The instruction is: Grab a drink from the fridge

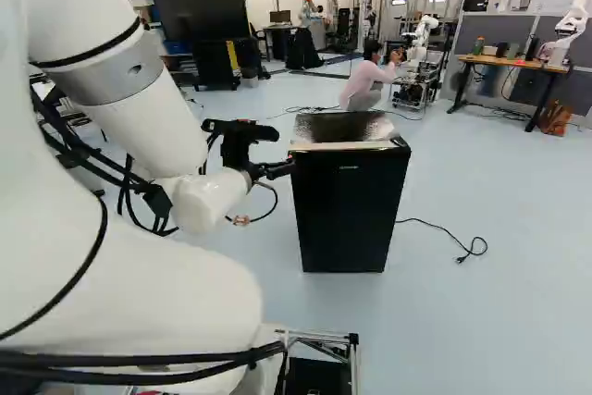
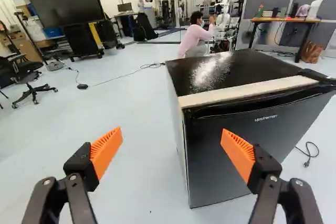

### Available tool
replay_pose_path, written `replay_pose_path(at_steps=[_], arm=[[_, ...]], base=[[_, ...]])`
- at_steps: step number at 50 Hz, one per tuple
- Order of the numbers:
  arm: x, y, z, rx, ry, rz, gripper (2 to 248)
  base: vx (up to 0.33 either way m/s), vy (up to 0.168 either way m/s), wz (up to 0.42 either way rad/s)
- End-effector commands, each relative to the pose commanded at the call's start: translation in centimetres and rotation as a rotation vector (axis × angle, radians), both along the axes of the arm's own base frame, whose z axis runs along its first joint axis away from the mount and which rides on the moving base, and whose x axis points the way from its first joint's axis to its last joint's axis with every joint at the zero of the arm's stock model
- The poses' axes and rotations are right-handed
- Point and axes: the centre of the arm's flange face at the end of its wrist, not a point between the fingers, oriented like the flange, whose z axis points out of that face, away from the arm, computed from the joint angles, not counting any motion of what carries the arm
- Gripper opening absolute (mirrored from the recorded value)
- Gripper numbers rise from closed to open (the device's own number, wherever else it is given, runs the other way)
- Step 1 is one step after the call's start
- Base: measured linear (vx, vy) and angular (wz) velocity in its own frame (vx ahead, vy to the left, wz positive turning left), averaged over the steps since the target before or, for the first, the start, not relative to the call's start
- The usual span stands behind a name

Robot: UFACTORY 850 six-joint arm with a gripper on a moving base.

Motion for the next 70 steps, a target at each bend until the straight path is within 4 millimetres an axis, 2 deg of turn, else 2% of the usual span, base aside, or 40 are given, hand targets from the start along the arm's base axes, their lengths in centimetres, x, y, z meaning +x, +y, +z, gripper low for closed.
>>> replay_pose_path(at_steps=[23, 40, 70], arm=[[-0.2, 1.2, 0.1, 0.041, -0.064, -0.084, 247], [-0.2, 2.6, -1.3, 0.044, -0.017, -0.099, 247], [1.4, 5.7, -4.1, 0.031, 0.087, -0.143, 247]], base=[[0.0, 0.0, 0.0], [0.0, 0.0, 0.0], [0.0, 0.0, 0.0]])
